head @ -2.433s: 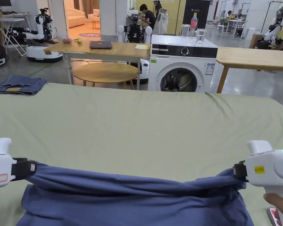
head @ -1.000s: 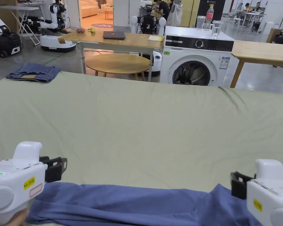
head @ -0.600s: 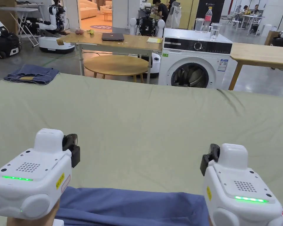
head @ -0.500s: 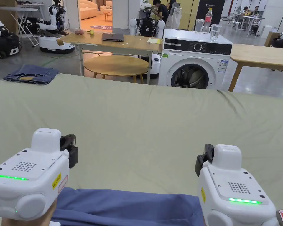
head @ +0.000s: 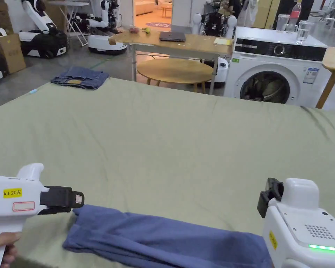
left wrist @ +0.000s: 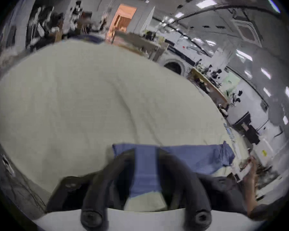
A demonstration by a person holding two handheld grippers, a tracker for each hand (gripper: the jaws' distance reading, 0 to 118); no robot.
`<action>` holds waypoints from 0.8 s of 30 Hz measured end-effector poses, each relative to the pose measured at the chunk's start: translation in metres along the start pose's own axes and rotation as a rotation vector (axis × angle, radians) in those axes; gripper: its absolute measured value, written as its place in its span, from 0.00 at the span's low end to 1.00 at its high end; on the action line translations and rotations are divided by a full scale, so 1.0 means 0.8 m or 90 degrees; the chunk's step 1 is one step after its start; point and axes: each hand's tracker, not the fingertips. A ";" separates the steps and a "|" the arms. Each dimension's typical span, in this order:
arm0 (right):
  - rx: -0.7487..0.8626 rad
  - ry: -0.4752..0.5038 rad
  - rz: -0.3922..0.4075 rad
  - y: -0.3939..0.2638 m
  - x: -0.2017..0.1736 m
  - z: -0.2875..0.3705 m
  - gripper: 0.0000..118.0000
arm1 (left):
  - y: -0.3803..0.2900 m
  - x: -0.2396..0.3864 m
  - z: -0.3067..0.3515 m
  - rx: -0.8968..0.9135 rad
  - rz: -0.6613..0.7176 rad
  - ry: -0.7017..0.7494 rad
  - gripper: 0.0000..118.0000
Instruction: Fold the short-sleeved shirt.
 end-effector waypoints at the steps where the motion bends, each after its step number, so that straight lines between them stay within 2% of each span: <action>1: -0.006 0.002 0.001 -0.002 -0.001 -0.002 0.00 | 0.001 -0.011 -0.001 -0.009 0.025 0.001 0.45; 4: -0.022 0.009 0.004 -0.011 -0.003 -0.007 0.00 | 0.004 -0.036 -0.009 -0.053 0.065 -0.013 0.53; 8: -0.036 0.015 0.006 -0.016 -0.004 -0.009 0.00 | 0.002 -0.056 -0.036 -0.126 0.080 -0.041 0.55; 12: -0.050 0.014 0.013 -0.021 -0.002 -0.013 0.00 | -0.006 -0.085 -0.076 -0.194 0.172 -0.149 0.55; 15: -0.057 0.013 0.012 -0.023 0.000 -0.013 0.00 | -0.006 -0.098 -0.084 -0.158 0.263 -0.220 0.55; 18: -0.061 0.007 0.012 -0.026 0.001 -0.014 0.00 | -0.012 -0.095 -0.103 -0.178 0.261 -0.263 0.55; 19: -0.065 0.008 0.010 -0.027 0.002 -0.015 0.00 | -0.014 -0.094 -0.106 -0.178 0.254 -0.269 0.50; 20: -0.068 0.009 0.007 -0.027 0.002 -0.016 0.00 | -0.016 -0.092 -0.108 -0.173 0.257 -0.267 0.41; 22: -0.074 0.008 0.004 -0.028 0.002 -0.018 0.00 | -0.021 -0.083 -0.118 -0.189 0.244 -0.231 0.16; 24: -0.076 0.010 0.002 -0.029 0.003 -0.019 0.00 | -0.026 -0.079 -0.120 -0.180 0.238 -0.230 0.10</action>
